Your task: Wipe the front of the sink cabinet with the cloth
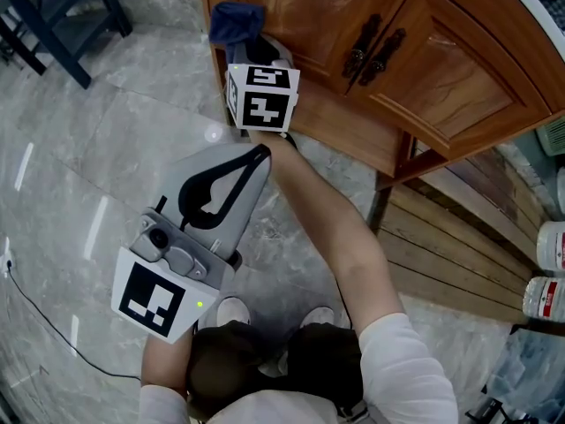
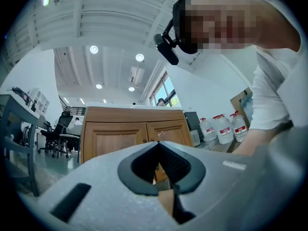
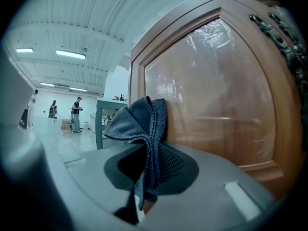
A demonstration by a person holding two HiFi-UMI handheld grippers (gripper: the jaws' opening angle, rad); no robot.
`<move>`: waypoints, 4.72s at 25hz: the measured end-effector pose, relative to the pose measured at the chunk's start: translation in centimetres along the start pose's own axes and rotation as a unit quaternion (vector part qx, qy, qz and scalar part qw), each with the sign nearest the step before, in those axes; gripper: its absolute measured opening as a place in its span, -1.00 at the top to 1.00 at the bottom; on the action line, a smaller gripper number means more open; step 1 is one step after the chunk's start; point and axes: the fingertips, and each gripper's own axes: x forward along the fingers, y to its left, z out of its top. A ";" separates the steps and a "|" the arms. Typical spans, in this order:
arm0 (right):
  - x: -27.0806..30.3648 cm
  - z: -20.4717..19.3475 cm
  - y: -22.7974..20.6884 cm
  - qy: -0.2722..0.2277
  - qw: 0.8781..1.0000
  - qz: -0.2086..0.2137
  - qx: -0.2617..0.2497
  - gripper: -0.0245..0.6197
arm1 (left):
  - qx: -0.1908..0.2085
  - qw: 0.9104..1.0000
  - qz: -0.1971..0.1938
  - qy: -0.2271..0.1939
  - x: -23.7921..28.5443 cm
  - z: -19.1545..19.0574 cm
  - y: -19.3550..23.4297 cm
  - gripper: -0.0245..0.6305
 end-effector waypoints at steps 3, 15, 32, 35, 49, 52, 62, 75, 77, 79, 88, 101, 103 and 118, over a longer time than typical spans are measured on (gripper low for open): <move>-1.2 0.1 -1.2 -0.014 1.000 -0.012 0.015 0.74 | 0.001 1.000 -0.005 0.004 0.0 -0.1 -0.1 0.91; -6.7 0.2 -6.5 -0.020 0.999 -0.032 -0.028 0.73 | -0.007 1.000 -0.022 0.002 0.0 -0.2 -0.8 0.91; -15.1 -1.3 -13.6 -0.006 0.997 -0.062 -0.048 0.73 | -0.008 0.999 -0.047 0.011 0.3 -0.5 -2.2 0.91; -16.3 -1.4 -15.0 -0.014 0.997 -0.073 -0.029 0.73 | -0.007 0.999 -0.051 0.014 0.3 -0.8 -2.4 0.91; -22.4 0.0 -22.0 -0.003 0.988 -0.140 -0.061 0.72 | -0.018 0.998 -0.061 -0.004 0.5 -0.2 -2.9 0.91; -24.1 0.2 -23.6 -0.002 0.984 -0.160 -0.075 0.72 | -0.018 0.998 -0.065 -0.002 0.5 -0.2 -3.0 0.91; -32.1 -0.1 -30.7 -0.018 0.965 -0.250 -0.071 0.71 | -0.016 0.998 -0.068 0.004 0.3 -0.6 -3.1 0.91; -34.7 -0.7 -32.3 -0.038 0.957 -0.279 -0.073 0.71 | -0.019 0.997 -0.067 0.022 0.4 -1.8 -3.1 0.91; -34.7 -0.7 -32.4 -0.040 0.957 -0.279 -0.073 0.71 | -0.023 0.997 -0.069 0.025 0.7 -2.1 -3.1 0.91; -34.7 -0.6 -32.4 -0.043 0.957 -0.278 -0.068 0.71 | -0.027 0.997 -0.070 0.027 1.0 -2.4 -3.0 0.91; -35.6 0.1 -32.1 -0.072 0.962 -0.259 -0.045 0.72 | -0.056 0.995 -0.066 0.038 2.9 -5.4 -2.4 0.91; -35.2 3.1 -25.6 -0.038 0.982 -0.172 -0.068 0.72 | -0.114 0.988 -0.017 0.105 7.1 -7.2 2.3 0.91; -35.1 5.4 -23.9 -0.023 0.986 -0.143 -0.079 0.72 | -0.125 0.986 -0.017 0.113 7.8 -5.6 2.9 0.92; -38.5 40.2 -14.4 0.007 0.992 -0.024 -0.122 0.72 | -0.114 0.985 -0.031 0.125 14.4 28.3 5.2 0.92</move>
